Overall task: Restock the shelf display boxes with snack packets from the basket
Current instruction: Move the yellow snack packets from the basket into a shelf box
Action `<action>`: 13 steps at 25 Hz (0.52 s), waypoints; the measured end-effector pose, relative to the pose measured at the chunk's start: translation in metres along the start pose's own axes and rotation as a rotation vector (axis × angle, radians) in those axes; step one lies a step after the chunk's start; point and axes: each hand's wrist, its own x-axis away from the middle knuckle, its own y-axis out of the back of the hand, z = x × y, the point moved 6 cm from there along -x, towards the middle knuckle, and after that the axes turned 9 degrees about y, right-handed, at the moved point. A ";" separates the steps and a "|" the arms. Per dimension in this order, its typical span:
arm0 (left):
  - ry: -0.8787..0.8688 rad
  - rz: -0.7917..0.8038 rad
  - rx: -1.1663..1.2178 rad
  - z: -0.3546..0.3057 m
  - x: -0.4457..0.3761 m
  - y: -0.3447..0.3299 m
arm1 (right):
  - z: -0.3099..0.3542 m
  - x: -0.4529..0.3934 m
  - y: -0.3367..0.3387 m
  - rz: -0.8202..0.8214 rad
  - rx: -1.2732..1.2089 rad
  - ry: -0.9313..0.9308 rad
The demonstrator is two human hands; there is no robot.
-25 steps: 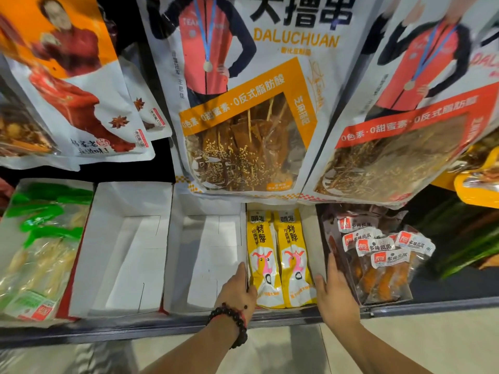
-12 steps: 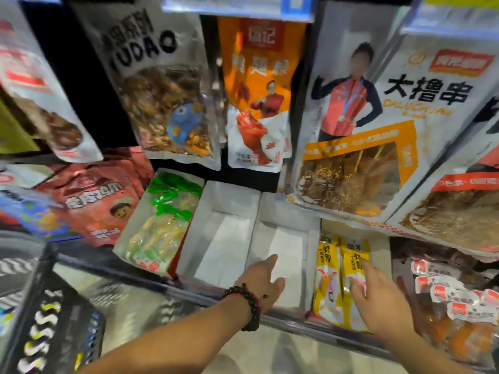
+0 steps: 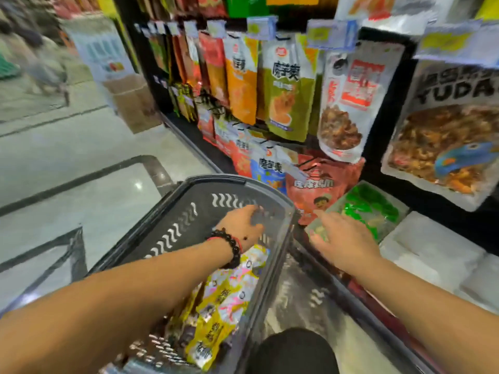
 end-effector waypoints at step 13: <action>0.500 0.455 -0.408 0.232 -0.001 -0.110 | 0.104 -0.041 -0.051 0.077 0.087 0.217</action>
